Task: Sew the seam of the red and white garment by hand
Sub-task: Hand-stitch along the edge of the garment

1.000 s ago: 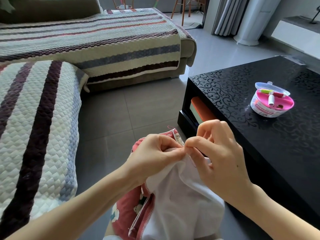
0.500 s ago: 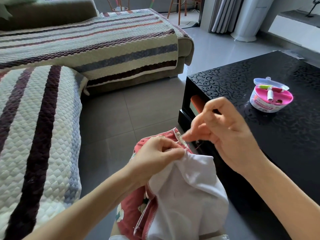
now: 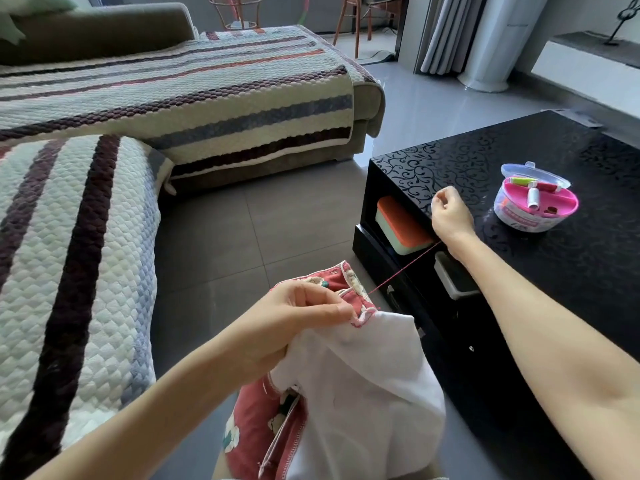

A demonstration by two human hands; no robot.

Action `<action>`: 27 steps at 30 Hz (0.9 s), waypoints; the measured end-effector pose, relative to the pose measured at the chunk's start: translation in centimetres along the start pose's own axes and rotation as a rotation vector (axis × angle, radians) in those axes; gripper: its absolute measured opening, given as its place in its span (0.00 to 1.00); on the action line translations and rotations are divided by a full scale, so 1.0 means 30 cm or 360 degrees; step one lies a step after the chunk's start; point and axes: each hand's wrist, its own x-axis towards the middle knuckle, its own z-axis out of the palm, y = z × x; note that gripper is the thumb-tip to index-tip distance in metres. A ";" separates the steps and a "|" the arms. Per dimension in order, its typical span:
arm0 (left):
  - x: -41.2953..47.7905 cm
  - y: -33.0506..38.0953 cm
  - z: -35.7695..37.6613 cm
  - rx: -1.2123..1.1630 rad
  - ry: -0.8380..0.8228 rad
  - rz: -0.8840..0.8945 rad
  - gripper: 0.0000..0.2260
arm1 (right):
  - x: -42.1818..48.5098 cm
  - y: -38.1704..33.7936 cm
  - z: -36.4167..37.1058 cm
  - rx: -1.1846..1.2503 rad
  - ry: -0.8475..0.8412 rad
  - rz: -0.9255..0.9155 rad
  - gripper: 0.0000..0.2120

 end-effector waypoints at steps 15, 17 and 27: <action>-0.006 0.017 -0.004 0.0160 -0.0013 0.0099 0.04 | -0.486 -0.225 -0.112 0.0574 -0.1766 -0.0555 0.11; -0.006 0.017 -0.005 0.0175 -0.0025 0.0087 0.04 | -0.491 -0.233 -0.114 0.0659 -0.1775 -0.0532 0.05; -0.020 0.022 -0.007 0.0063 -0.0045 -0.0018 0.04 | -0.190 -0.068 0.028 -0.0622 -0.0186 -0.0483 0.07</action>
